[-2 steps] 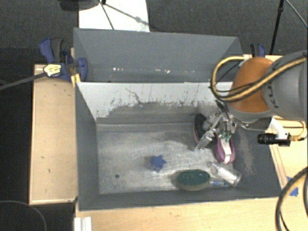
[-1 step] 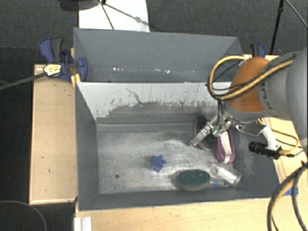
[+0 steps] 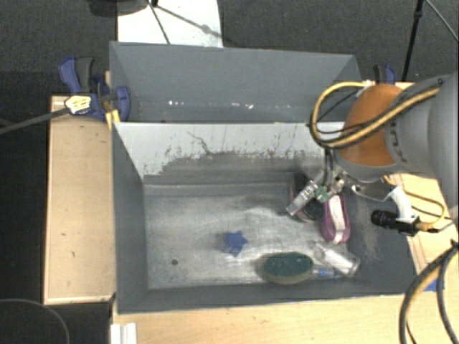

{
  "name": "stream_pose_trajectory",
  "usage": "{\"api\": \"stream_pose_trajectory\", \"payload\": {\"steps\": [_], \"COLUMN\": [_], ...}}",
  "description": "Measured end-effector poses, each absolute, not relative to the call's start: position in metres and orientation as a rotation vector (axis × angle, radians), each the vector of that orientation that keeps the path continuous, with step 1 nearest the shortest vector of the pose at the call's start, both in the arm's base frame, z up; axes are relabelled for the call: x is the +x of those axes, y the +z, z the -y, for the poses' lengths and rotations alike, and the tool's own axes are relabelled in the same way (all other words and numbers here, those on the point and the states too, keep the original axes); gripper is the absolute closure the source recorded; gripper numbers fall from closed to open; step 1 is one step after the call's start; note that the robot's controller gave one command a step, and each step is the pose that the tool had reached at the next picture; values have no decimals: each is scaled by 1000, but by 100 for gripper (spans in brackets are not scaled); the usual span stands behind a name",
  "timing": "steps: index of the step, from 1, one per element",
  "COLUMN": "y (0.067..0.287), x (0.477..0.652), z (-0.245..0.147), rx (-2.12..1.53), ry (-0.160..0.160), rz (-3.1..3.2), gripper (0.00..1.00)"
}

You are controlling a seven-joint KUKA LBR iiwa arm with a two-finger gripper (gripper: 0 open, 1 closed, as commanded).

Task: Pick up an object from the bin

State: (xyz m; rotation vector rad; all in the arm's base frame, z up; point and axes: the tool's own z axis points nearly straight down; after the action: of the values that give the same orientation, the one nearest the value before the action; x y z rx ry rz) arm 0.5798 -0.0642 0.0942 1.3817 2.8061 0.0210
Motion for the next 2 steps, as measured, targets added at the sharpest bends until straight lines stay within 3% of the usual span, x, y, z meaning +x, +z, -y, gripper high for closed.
{"api": "stream_pose_trajectory", "payload": {"steps": [2], "y": [193], "x": [583], "z": [60], "rx": [1365], "ry": [3], "rz": [-2824], "gripper": [100]}}
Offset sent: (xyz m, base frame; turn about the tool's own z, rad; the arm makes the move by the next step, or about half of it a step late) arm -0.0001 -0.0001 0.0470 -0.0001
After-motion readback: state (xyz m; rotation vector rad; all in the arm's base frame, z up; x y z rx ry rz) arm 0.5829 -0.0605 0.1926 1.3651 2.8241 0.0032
